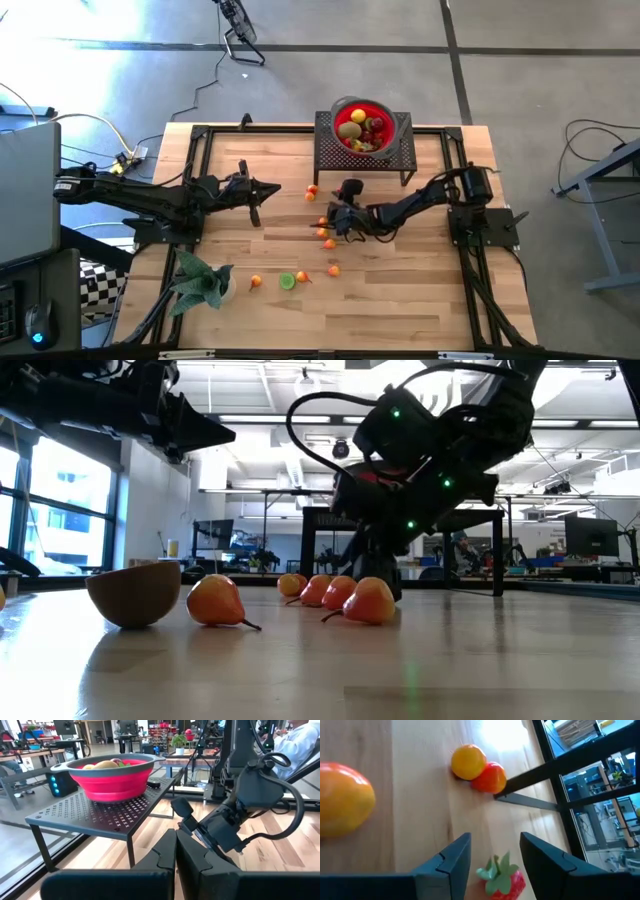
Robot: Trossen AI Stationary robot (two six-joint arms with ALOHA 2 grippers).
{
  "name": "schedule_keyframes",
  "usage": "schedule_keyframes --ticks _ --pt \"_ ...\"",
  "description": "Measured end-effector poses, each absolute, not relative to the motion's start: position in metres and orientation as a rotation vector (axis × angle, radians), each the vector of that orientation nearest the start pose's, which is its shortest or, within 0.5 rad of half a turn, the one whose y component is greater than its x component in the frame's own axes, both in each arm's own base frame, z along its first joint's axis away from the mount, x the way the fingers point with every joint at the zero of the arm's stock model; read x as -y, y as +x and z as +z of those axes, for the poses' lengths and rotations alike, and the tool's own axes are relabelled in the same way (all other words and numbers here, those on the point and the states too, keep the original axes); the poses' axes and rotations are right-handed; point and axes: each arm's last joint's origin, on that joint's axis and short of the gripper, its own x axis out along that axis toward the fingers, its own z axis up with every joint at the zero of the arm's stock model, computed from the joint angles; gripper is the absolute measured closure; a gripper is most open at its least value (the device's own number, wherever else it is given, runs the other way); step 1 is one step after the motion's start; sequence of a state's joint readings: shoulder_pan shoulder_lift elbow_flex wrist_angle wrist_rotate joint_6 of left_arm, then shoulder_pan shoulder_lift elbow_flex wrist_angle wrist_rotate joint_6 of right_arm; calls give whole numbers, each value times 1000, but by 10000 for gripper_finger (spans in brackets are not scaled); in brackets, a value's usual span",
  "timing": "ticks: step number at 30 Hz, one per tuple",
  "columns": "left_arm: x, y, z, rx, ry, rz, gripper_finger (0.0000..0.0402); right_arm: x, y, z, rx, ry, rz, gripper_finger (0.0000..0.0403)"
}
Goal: Pick & Place Fruit
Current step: Put the strawberry into the strainer on the shelf
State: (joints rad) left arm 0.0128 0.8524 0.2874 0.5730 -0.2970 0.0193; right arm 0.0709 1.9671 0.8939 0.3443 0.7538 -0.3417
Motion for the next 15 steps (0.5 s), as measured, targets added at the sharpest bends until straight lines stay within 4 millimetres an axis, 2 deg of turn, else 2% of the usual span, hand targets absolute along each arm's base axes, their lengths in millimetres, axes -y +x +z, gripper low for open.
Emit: schedule_keyframes --ticks 6,15 --pt "-11 181 222 3 19 309 396 3 357 100 -817 -587 -516 254" --pt "-11 181 222 2 20 308 396 14 355 98 -850 -567 -533 255"
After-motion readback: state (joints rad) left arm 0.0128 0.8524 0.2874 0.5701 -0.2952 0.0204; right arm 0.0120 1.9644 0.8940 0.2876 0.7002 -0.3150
